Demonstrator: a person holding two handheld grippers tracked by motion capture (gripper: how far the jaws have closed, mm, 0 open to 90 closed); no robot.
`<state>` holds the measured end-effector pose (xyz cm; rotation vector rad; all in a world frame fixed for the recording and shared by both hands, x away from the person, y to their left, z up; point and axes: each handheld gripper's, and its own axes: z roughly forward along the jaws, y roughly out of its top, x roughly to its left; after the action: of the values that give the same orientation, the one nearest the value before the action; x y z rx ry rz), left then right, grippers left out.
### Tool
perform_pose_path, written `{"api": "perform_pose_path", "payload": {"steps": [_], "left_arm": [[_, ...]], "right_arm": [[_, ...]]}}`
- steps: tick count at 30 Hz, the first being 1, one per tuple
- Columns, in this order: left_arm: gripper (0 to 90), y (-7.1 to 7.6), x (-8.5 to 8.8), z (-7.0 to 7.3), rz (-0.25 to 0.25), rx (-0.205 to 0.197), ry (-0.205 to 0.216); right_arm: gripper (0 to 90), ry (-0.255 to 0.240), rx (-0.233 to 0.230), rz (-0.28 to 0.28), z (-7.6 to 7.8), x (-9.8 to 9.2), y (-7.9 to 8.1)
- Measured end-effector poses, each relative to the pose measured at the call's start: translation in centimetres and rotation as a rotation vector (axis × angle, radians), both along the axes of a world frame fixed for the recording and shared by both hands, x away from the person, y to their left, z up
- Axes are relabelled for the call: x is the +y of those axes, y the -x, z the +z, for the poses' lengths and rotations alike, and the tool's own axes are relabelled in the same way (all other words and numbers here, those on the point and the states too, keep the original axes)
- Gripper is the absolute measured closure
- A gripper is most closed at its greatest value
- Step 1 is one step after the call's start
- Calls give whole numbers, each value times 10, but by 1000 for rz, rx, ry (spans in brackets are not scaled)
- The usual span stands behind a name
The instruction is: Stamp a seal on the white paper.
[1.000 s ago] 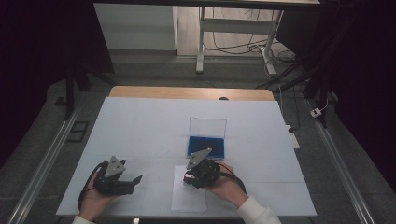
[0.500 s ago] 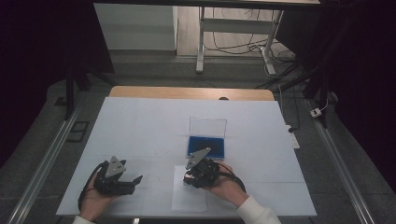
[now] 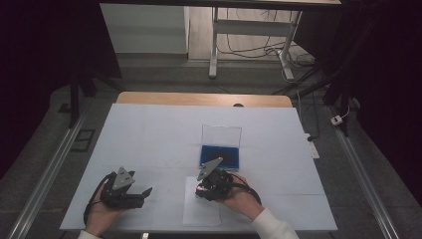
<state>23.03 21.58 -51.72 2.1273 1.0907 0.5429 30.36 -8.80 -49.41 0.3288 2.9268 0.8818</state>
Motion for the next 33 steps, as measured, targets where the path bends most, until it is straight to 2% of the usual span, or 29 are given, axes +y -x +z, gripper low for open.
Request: {"api": "perform_pose_path", "payload": {"steps": [33], "left_arm": [[169, 0, 0, 0, 2, 0, 1]], "right_arm": [[701, -31, -3, 4, -3, -4, 0]]}}
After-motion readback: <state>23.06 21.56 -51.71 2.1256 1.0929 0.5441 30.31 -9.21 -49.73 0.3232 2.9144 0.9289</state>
